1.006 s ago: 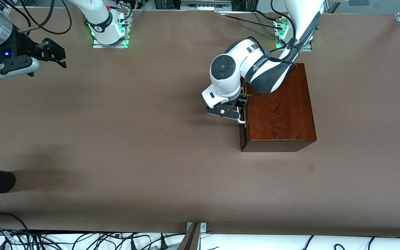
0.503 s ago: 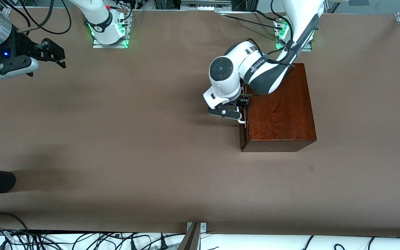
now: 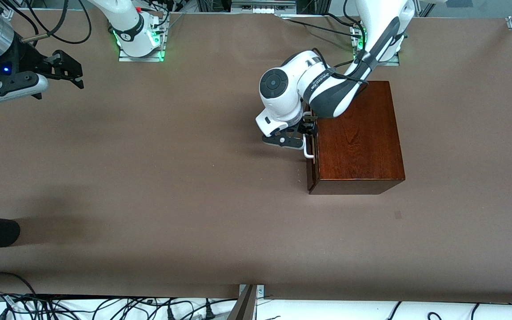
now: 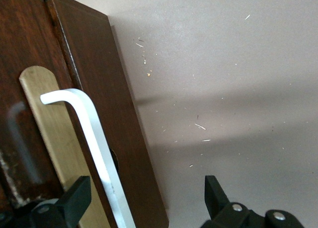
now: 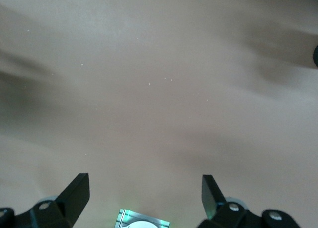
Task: Open drawer, take yellow block, close drawer
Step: 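Pull the drawer open by its handle with the left gripper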
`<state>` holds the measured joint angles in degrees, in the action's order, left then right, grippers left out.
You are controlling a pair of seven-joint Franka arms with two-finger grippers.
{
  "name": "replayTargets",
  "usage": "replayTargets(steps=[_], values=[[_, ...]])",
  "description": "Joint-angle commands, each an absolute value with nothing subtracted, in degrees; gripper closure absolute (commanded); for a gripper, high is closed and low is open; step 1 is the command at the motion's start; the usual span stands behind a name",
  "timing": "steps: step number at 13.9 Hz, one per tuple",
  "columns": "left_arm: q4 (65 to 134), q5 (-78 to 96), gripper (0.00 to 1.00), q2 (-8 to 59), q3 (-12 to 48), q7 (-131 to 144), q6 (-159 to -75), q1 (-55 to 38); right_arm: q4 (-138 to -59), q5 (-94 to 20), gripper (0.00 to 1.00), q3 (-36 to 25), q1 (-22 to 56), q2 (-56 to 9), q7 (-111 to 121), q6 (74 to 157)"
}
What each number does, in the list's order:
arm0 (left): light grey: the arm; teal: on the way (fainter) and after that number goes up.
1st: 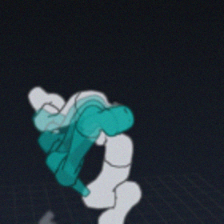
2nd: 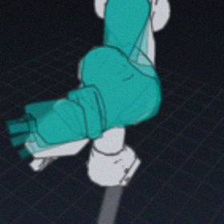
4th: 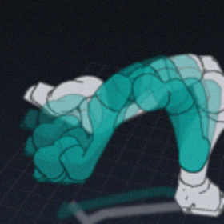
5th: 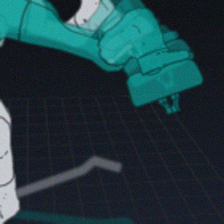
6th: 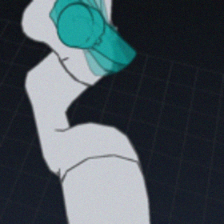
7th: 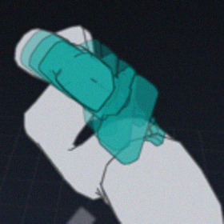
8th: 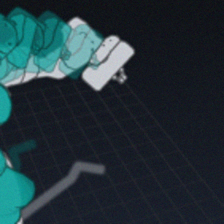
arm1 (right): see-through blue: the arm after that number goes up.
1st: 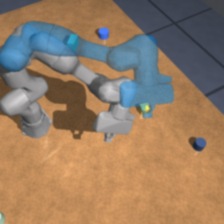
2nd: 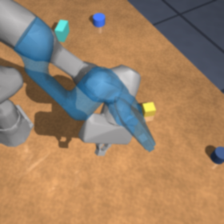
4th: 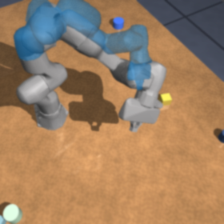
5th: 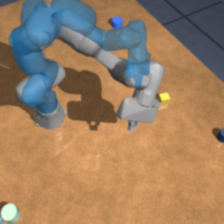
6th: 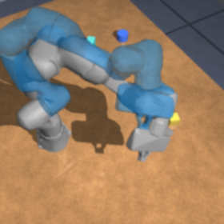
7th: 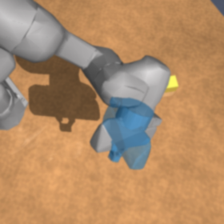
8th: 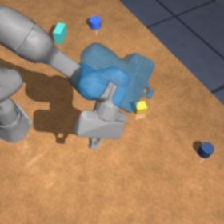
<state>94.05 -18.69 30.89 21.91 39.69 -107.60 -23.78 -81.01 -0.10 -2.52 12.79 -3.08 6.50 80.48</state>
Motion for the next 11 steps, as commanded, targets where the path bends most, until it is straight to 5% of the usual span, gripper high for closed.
replayTargets(steps=[1, 11], values=[[94.0, -20.7, 0.00, 32.4, 21.8, 41.7, -107.5, -25.0, -80.8, 0.1, 0.00, -2.3, 12.2, -3.0, 6.2, 81.9], [92.5, -21.5, 0.00, 33.9, 22.1, 42.8, -110.0, -26.2, -80.8, 0.2, 0.00, -2.3, 12.1, -3.1, 6.2, 83.2]])
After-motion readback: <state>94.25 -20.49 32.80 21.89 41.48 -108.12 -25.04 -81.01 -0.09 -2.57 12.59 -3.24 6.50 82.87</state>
